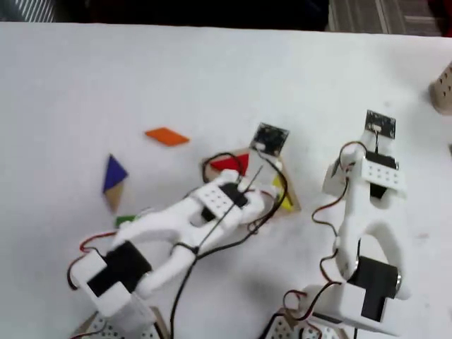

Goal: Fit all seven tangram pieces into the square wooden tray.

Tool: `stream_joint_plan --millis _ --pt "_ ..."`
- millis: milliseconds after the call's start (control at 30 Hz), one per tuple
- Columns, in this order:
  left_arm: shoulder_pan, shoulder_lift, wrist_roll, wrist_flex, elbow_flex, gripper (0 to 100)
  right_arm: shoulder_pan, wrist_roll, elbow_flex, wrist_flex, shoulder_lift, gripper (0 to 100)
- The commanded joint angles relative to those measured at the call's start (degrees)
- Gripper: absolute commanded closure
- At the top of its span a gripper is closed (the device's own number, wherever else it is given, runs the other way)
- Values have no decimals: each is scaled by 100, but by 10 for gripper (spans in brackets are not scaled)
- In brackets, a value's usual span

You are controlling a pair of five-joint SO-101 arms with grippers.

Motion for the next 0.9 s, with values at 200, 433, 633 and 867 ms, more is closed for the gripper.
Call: stream_joint_plan --millis 200,433,633,867 --pt "-4 -13 44 818 -484 976 -13 -9 -35 -75 -224 974" --pt "-101 453 62 642 -826 977 4 -9 -26 -57 -224 974" --pt "-259 1103 62 1248 -1741 977 13 -9 -18 -48 -242 974" --pt "-330 1121 62 1248 -1811 977 4 -9 -9 -48 -259 974"
